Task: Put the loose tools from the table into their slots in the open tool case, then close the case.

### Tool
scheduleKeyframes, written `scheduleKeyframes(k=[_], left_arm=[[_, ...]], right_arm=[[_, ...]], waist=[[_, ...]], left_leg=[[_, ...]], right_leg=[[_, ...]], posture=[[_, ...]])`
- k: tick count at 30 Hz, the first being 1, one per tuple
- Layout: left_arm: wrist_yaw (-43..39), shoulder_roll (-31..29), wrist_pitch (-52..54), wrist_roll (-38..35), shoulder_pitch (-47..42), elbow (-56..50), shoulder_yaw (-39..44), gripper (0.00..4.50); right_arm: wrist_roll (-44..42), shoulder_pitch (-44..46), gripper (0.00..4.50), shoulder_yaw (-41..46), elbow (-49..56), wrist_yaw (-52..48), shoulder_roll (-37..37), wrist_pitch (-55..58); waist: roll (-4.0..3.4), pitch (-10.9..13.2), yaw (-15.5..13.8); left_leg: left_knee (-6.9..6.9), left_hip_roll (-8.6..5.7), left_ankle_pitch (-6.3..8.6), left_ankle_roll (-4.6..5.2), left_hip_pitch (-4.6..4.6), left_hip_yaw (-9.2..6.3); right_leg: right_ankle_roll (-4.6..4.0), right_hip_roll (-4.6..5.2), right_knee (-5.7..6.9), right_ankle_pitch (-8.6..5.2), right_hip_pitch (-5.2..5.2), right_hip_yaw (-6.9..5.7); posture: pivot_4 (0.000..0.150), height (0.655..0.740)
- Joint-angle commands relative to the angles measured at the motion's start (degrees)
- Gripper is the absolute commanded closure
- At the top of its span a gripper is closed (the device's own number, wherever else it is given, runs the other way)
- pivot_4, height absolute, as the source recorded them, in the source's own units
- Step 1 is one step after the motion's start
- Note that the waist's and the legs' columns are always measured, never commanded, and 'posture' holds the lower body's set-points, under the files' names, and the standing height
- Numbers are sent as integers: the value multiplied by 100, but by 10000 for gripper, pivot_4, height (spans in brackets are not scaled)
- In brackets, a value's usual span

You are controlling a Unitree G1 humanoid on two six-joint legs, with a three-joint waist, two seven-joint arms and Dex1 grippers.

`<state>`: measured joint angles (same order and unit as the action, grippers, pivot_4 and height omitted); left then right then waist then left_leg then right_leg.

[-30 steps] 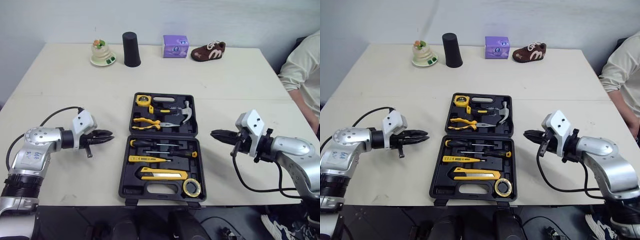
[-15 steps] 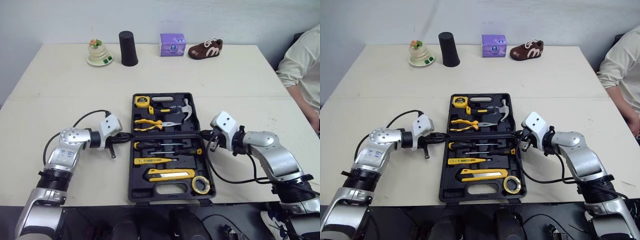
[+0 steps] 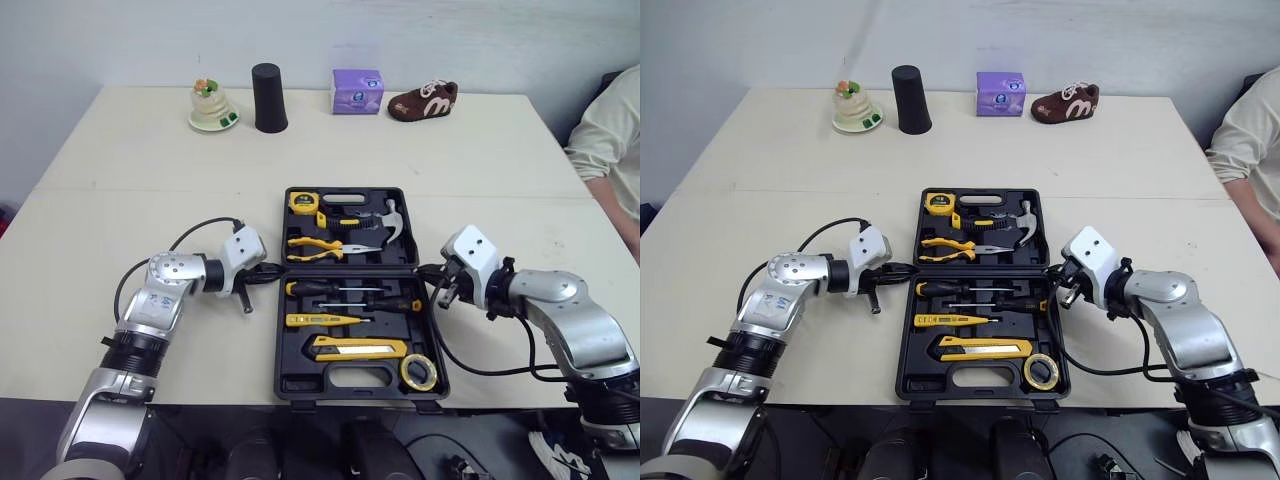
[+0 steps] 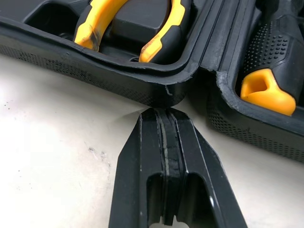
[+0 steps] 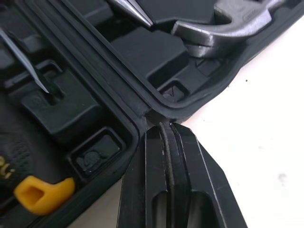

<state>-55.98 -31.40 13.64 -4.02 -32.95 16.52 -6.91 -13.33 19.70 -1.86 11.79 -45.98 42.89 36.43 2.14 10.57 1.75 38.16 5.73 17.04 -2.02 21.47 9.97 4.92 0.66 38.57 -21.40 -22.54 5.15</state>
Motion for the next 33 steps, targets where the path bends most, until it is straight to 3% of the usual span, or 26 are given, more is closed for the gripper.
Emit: scheduleKeyframes(k=[1, 5, 8, 10, 13, 15, 16, 22, 27, 33], left_arm=[[80, -8, -113, 66, -104, 55, -23, 44816], [42, -264, 117, 44, -164, -28, 100, 44816], [-368, -739, 1112, -372, -160, -497, 326, 35856], [-476, -1021, 2418, -795, -361, -988, 497, 27229], [-39, -986, 4222, -1168, -840, -1238, 732, 13304], [528, -855, 5408, -1020, -1332, -1044, 661, 4555], [766, -694, 6056, -1062, -1604, -924, 763, 248], [1719, -195, 7203, -941, -2374, -463, 748, 248], [2167, 13, 7165, -908, -2502, -208, 599, 248], [2422, 166, 6986, -918, -2556, 59, 439, 248]], right_arm=[[-135, -67, 45000, 82, 284, -133, 74, -2], [-8, -16, 45000, 143, 310, -157, 378, 158], [-306, 285, 35451, 361, 332, -347, 639, 662], [-667, 675, 26160, 479, 426, -416, 706, 1304], [-1095, 1122, 11122, 513, 494, -360, 646, 2286], [-1253, 1630, 1549, 386, 383, -173, 513, 3063], [-1299, 1946, 0, 341, 240, -37, 375, 3446], [-1140, 3135, 0, 138, -794, 615, -260, 4338], [-1021, 3643, 0, 170, -1528, 1122, -802, 4709], [-835, 3947, 0, 87, -2207, 1462, -1085, 4631]], waist=[[0, 0, 4], [0, 1, 16], [-2, 2, 73], [-15, 10, 175], [-18, 15, 185], [-18, 15, 183], [-19, 15, 184], [-19, 15, 216], [-20, 15, 295], [-21, 16, 335]], left_leg=[[0, 0, 0, 0, 0, 0], [-1, 3, 0, 0, 0, -1], [-4, 7, 0, 0, 0, -1], [-9, 13, 0, -3, 0, 2], [-10, 19, -3, -10, 2, -1], [-10, 19, -4, -13, 2, -12], [-9, 17, -5, -14, 2, -12], [-13, 10, -5, -14, 10, -3], [-3, 19, -16, -31, 84, 1], [-1, 20, -27, -44, 88, 9]], right_leg=[[0, 0, 0, 0, 0, 0], [0, -1, 0, 0, -2, 2], [-1, 0, -1, 0, -5, 6], [-2, 0, 0, 0, -9, 10], [-6, -3, 8, -3, -15, 8], [-11, -7, 9, -6, -13, 4], [-11, -9, 11, -6, -13, 4], [-11, -4, 14, -6, -31, 9], [-13, 1, 54, -7, -126, 14], [-23, -2, 89, -12, -149, 22]], posture=[[1500, 7386], [1500, 7386], [1500, 7386], [1500, 7386], [1500, 7386], [1500, 7386], [1500, 7386], [1500, 7386], [1500, 7386], [1500, 7386]])
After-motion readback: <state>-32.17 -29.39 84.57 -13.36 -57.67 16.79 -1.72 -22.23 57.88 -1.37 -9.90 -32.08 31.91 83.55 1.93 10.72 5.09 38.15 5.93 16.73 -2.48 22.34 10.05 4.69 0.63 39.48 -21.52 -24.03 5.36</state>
